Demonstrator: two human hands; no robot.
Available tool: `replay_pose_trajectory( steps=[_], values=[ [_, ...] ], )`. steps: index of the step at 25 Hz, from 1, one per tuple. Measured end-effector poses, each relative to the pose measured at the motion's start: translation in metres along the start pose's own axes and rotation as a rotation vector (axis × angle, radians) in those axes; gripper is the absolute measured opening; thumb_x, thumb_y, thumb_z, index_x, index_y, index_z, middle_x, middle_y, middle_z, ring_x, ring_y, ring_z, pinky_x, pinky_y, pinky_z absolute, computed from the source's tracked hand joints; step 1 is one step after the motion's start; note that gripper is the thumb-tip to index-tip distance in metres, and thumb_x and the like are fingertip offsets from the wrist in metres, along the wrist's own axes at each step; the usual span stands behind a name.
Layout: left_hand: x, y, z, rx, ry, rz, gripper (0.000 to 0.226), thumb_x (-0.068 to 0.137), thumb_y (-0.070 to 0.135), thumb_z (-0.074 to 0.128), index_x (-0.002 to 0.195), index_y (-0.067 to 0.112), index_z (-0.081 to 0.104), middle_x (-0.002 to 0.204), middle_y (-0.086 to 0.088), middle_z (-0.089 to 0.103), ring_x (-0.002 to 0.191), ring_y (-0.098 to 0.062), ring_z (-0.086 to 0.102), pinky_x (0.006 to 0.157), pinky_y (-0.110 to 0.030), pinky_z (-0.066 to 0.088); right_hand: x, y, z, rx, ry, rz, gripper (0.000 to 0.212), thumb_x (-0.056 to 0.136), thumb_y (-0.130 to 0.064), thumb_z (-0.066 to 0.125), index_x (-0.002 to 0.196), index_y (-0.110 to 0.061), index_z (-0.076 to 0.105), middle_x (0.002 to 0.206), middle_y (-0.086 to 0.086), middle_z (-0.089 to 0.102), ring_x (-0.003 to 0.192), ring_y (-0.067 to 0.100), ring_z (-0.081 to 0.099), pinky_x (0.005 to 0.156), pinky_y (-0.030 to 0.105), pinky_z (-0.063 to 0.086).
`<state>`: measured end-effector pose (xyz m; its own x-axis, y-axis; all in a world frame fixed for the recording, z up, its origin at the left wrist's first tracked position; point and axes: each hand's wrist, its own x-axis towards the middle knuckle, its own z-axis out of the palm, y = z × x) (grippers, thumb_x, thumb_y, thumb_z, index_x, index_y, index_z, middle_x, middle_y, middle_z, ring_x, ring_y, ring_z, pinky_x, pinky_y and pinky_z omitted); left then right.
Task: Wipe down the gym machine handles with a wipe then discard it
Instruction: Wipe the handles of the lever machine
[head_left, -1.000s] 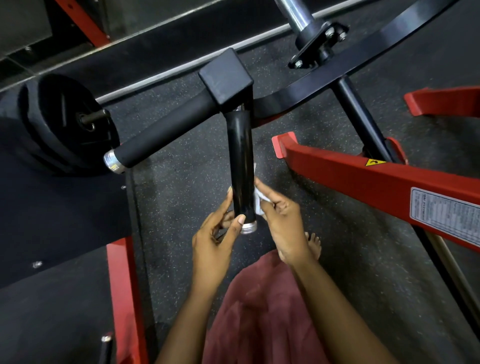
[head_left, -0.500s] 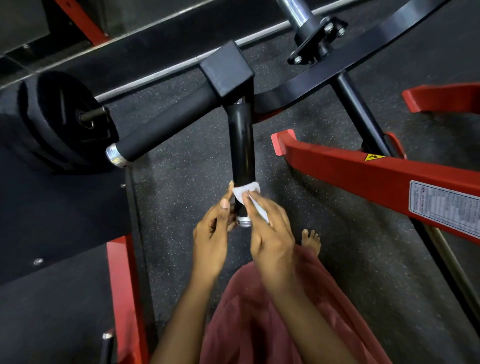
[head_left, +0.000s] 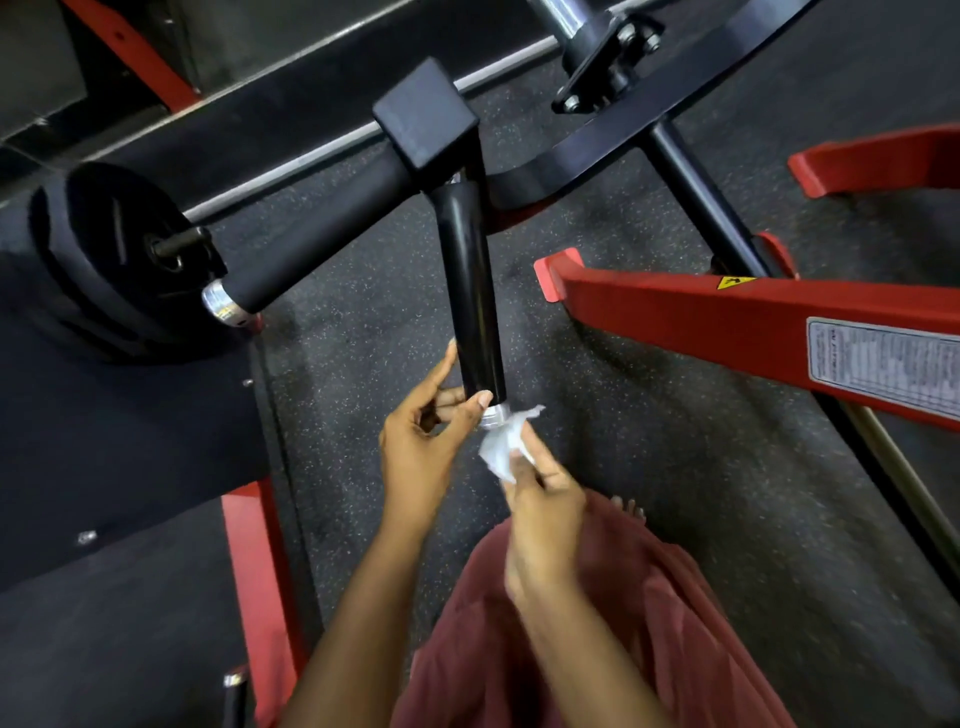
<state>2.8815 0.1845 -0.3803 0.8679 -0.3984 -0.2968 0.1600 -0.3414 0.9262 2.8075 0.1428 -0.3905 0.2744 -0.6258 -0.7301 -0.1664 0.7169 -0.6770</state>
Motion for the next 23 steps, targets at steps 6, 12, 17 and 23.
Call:
replay_pose_trajectory(
  steps=[6,12,17,23],
  values=[
    [0.005,0.002,-0.001,-0.073,-0.038,-0.024,0.061,0.079,-0.003,0.065,0.129,0.023,0.043,0.066,0.014,0.070,0.069,0.005,0.063,0.071,-0.011,0.050,-0.010,-0.025,0.015,0.576,-0.021,0.353,0.031,0.089,0.013,0.040,0.117,0.008,0.053,0.081,0.008,0.064,0.067,0.009,0.064,0.067,0.014,0.053],
    [0.004,-0.005,-0.002,-0.066,-0.015,-0.037,0.057,0.078,0.006,0.068,0.128,0.027,0.048,0.079,0.003,0.070,0.082,-0.008,0.064,0.086,-0.030,0.052,-0.003,-0.019,0.016,0.522,-0.059,0.316,0.035,0.088,0.015,0.040,0.119,0.006,0.054,0.083,0.008,0.064,0.069,0.009,0.063,0.070,0.016,0.053],
    [0.000,-0.007,0.003,-0.011,0.055,-0.035,0.057,0.079,0.009,0.069,0.126,0.031,0.046,0.074,0.004,0.061,0.084,-0.011,0.059,0.099,-0.041,0.047,0.023,-0.043,-0.001,0.159,-0.108,-0.024,0.034,0.089,0.007,0.045,0.114,-0.008,0.061,0.115,0.010,0.063,0.099,0.017,0.062,0.094,0.029,0.046],
    [0.003,-0.011,0.001,-0.028,0.034,-0.029,0.056,0.079,0.010,0.070,0.127,0.031,0.048,0.092,-0.014,0.071,0.089,-0.013,0.063,0.098,-0.040,0.049,0.088,-0.107,0.068,-0.145,-0.445,-0.336,0.040,0.087,0.007,0.040,0.121,-0.005,0.058,0.119,0.008,0.063,0.105,0.021,0.061,0.098,0.038,0.045]
  ],
)
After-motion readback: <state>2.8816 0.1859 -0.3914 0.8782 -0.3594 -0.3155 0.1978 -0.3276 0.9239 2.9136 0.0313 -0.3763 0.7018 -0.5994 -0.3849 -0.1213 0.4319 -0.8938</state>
